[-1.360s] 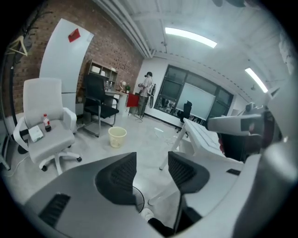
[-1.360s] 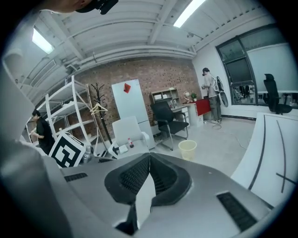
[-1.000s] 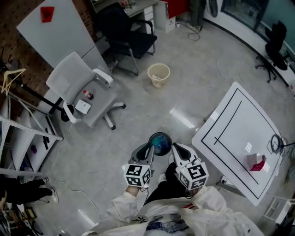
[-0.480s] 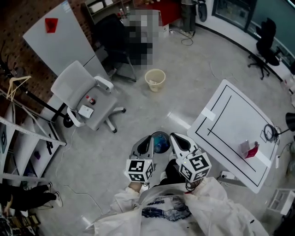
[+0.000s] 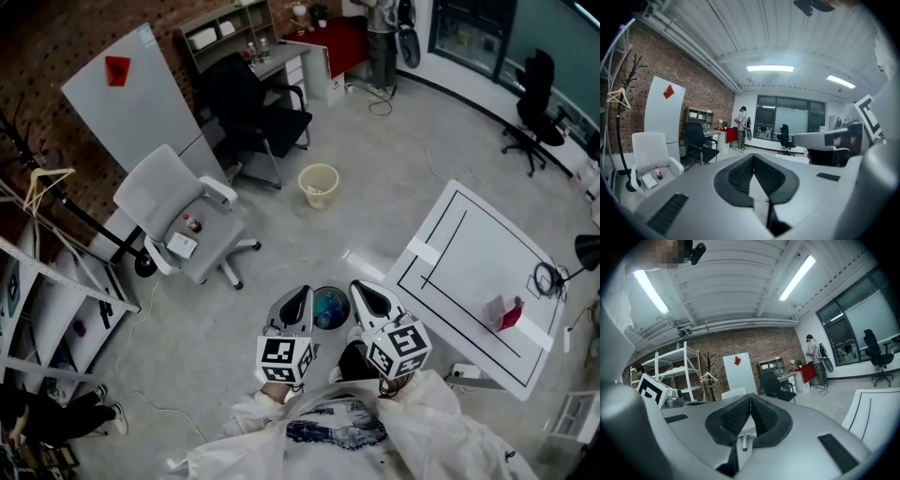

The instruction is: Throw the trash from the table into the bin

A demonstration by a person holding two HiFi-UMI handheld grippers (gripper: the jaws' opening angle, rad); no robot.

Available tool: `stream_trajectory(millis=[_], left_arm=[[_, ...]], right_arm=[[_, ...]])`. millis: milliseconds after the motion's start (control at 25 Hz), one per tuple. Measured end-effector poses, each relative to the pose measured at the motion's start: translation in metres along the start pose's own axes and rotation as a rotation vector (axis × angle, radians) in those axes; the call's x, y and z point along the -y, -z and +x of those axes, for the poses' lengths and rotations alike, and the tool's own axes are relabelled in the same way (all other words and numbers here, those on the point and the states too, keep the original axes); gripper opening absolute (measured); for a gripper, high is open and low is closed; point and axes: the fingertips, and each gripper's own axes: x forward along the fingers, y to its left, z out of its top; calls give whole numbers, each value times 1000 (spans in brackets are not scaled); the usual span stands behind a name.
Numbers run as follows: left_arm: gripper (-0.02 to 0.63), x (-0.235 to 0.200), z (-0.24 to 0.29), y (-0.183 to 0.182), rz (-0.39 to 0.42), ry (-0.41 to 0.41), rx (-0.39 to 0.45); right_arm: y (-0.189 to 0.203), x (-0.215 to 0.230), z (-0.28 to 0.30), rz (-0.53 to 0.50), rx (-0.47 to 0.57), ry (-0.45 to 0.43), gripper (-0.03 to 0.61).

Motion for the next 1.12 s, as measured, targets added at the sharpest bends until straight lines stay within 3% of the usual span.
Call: stream_trajectory(millis=[480,1120], left_arm=[[8,-7,-10,-8,5,-24,19],[8,-4,-10,-2,-22,7,12]], right_arm=[[-3,-10,4,-22,-2,-17,21],[2,-12,0,-26,-20,-6,20]])
